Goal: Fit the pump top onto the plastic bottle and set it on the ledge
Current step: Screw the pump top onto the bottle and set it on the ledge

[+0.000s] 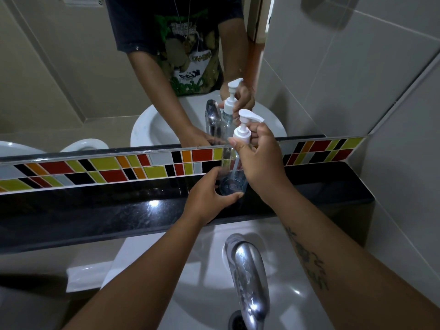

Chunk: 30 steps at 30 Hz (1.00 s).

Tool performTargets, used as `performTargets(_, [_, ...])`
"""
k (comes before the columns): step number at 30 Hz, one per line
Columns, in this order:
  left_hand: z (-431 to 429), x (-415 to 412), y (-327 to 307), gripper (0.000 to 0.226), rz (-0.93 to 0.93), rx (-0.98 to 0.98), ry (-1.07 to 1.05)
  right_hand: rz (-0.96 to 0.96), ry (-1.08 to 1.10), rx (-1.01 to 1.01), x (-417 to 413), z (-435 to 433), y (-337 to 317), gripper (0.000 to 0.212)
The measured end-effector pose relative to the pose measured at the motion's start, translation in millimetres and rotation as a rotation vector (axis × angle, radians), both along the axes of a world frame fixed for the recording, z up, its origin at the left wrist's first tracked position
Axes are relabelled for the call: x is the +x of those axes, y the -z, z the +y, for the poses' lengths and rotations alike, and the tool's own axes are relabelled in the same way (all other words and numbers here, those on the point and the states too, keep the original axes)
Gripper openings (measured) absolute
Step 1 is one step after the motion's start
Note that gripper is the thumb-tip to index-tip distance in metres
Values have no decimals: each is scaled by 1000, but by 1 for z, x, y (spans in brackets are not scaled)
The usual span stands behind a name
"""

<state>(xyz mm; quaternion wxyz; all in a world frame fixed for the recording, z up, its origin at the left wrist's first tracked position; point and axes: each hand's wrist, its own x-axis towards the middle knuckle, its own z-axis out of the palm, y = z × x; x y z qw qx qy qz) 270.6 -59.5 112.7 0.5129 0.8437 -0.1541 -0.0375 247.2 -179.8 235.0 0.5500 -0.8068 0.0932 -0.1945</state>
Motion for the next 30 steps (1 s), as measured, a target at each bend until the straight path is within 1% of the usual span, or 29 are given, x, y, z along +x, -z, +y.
performTargets(3, [0,1,1,68,3,-2,-3,68,-137,15,-6,-12,-4,43])
performTargets(5, [0,1,2,69,-1,0,-3,102,-177,22,-7,-16,-6,45])
performTargets(10, [0,1,1,72,7,-10,8,58,-106,1,-6,-11,-5,41])
performTargets(14, [2,-1,-4,71,1,-37,29,13,-80,33,-6,-6,-2,36])
performTargets(17, [1,-2,-7,80,2,-75,-10,-15,-49,45,-5,-5,0,31])
performTargets(19, [0,-3,-8,83,-6,-82,-35,-44,-29,45,-4,-3,3,32])
performTargets(22, [-1,-4,-7,77,-14,-87,-56,-95,-3,14,-2,1,8,34])
performTargets(25, [-1,-4,-5,71,-17,-86,-52,-98,6,10,0,1,9,36])
performTargets(27, [-1,-3,-4,69,-17,-90,-51,-78,-31,-6,-1,-4,7,44])
performTargets(28, [-1,-3,-4,69,-13,-89,-52,-74,-65,-25,-3,-8,4,52])
performTargets(30, [0,-3,-4,68,-10,-88,-53,-106,-134,-135,-6,-21,-6,67])
